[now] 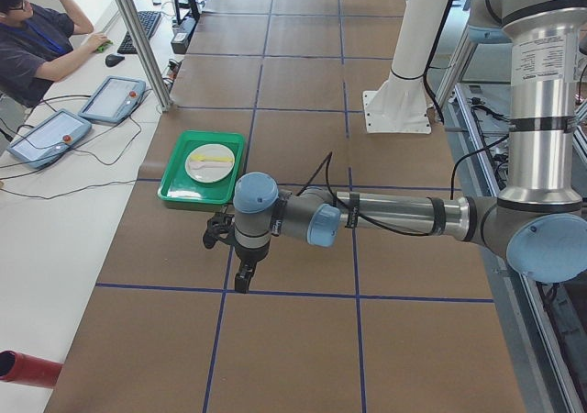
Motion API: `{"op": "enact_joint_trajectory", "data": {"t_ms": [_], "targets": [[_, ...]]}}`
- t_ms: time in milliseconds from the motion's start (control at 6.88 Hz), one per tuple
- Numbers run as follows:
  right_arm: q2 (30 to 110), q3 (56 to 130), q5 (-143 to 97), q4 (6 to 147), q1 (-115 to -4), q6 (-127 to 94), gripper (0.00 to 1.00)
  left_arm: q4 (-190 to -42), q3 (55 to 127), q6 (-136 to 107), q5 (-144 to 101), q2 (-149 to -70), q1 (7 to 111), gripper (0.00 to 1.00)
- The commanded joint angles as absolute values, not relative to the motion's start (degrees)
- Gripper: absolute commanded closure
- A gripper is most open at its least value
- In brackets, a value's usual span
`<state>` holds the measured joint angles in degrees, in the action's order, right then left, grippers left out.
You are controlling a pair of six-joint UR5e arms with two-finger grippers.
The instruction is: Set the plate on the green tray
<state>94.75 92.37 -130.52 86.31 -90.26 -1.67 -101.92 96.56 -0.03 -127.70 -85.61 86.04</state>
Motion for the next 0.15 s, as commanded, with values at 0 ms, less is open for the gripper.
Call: {"op": "enact_joint_trajectory", "data": {"t_ms": [0], "targets": [[94.7, 92.4, -130.5, 86.2, -90.3, -1.7, 0.00, -102.0, 96.5, -0.1, -127.7, -85.6, 86.0, 0.00]]}}
